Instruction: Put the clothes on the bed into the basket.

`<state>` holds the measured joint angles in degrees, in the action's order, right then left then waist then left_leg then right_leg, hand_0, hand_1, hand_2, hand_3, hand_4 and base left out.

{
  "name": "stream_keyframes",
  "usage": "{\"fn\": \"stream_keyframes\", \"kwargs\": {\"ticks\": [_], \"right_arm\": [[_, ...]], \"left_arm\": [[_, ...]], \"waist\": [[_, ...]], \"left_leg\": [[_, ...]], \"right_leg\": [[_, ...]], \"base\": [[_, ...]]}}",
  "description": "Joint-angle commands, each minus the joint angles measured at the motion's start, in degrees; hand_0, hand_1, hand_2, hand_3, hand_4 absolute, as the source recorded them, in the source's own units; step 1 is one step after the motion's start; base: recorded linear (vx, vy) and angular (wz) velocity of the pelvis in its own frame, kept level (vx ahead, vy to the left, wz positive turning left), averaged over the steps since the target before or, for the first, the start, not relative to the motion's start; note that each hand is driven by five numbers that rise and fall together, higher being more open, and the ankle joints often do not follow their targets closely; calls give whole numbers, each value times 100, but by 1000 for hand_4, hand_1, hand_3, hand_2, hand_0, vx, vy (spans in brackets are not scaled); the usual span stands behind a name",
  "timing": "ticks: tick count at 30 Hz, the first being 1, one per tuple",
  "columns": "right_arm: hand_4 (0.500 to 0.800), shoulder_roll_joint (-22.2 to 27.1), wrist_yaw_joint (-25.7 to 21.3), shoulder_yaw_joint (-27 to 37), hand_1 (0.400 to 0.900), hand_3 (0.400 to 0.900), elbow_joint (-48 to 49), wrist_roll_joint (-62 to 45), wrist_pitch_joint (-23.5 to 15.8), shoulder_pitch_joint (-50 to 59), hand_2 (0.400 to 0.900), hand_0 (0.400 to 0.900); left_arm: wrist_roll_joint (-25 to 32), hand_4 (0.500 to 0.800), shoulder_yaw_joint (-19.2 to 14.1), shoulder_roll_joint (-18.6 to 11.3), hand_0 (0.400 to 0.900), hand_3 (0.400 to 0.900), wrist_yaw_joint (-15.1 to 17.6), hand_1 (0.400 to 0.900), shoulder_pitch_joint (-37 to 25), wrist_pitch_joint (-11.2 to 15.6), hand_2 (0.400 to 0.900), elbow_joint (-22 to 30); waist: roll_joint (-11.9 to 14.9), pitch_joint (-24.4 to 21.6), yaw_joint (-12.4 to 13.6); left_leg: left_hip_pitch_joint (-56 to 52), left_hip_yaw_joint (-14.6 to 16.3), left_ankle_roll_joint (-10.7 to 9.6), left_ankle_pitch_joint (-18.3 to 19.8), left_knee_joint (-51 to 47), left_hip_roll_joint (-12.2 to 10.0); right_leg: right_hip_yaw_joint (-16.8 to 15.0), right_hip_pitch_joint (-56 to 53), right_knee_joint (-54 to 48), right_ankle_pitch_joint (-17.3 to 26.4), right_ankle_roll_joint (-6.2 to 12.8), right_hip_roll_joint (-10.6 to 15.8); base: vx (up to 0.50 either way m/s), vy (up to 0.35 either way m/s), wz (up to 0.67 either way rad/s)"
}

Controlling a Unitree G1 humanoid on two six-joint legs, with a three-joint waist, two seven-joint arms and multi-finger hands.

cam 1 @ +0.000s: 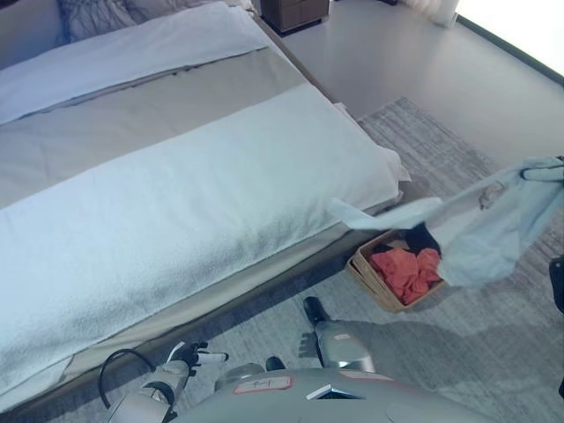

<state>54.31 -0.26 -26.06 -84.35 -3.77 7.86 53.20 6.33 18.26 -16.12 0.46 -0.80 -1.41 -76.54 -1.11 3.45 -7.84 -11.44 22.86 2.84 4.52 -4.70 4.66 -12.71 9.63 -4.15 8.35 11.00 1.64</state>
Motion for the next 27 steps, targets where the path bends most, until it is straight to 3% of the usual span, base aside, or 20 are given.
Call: {"fn": "stream_keyframes", "kwargs": {"ticks": [1,16,17,18,27], "right_arm": [[500,579,-255,-287,400,400,-17,126,-307,821,400,400],[500,547,-235,-97,400,400,77,71,-307,527,400,400],[621,547,-230,-93,602,602,66,78,-301,518,602,602],[800,548,-239,-96,900,900,60,83,-301,512,900,900],[800,497,-215,-146,900,900,-1,176,-275,521,900,900]], "left_arm": [[-217,800,-116,-439,900,900,116,900,36,10,900,-247],[-231,800,-167,-423,900,900,156,900,13,-18,900,-273],[-239,800,-155,-419,900,900,158,900,17,-22,900,-274],[-244,800,-155,-422,900,900,154,900,13,-23,900,-276],[-223,800,-163,-424,900,900,149,900,5,-18,900,-249]], "waist": [[-15,-139,-1],[48,-87,109],[49,-85,120],[49,-85,126],[33,-74,197]], "left_leg": [[274,-615,59,809,626,-134],[344,-689,-57,594,558,-165],[344,-707,-64,586,550,-170],[342,-713,-72,576,536,-174],[384,-744,-81,543,510,-175]], "right_leg": [[-159,-26,489,-24,268,164],[-58,15,479,53,171,218],[-38,7,478,46,166,219],[-26,3,473,43,160,218],[-2,24,441,63,155,217]], "base": [[0,0,0],[-11,-27,7],[12,-21,9],[10,-20,7],[2,-5,0]]}}
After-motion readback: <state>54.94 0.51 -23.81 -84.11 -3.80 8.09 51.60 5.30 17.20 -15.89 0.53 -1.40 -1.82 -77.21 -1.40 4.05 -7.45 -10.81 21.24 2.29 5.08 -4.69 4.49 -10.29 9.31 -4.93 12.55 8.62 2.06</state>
